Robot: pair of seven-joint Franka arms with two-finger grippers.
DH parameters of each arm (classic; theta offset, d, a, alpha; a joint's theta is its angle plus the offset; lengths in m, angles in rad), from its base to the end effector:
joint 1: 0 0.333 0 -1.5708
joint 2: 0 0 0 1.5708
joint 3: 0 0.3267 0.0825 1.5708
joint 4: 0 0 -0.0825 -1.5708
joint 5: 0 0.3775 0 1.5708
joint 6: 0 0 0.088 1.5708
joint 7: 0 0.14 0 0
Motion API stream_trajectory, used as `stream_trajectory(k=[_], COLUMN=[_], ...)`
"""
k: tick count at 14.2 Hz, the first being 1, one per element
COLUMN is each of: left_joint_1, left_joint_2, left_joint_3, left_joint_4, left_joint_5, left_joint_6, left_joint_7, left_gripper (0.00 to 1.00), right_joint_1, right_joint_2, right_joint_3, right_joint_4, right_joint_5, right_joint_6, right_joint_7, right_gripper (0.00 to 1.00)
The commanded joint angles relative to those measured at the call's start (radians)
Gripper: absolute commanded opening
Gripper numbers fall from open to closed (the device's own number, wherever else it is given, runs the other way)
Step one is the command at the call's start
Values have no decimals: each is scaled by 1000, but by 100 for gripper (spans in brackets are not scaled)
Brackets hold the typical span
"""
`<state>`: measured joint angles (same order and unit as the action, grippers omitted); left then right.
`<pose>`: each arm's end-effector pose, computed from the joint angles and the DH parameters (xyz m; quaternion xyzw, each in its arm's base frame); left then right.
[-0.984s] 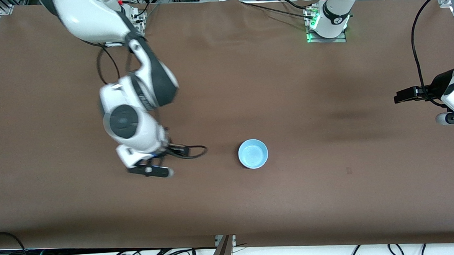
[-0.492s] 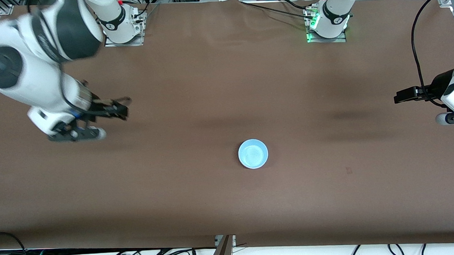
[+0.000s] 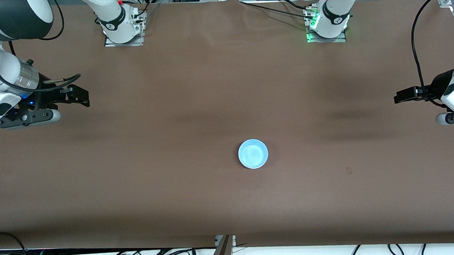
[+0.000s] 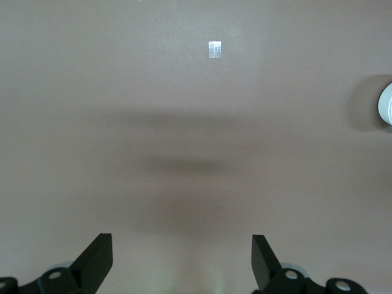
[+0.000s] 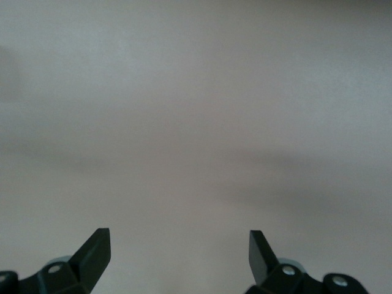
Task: Stack pink and blue bowls on white bowl
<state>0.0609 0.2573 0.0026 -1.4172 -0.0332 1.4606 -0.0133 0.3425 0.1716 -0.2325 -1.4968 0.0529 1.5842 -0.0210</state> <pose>0.6023 0.0332 0.5155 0.9934 0.0381 -0.1063 0.0189 0.5902 0.0828 0.5417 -0.9971 -0.0649 0.0400 0.0049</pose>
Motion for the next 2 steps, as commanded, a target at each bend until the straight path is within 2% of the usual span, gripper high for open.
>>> stream_trajectory(k=[1,2], left_joint_1=[3,3], left_joint_2=[3,3], left_joint_3=[-3,-3], left_joint_4=[12,12], left_joint_5=[19,19], left_joint_6=[-2,-2], left_joint_7=[22,22], left_gripper=[100,100], right_joint_1=[1,1], right_joint_2=[-6,-7], right_joint_3=[-16,-16], right_joint_4=[1,7], right_joint_5=[-1,-2], right_joint_6=[5,-1], right_joint_7=[-27,-28], right_gripper=[100,100])
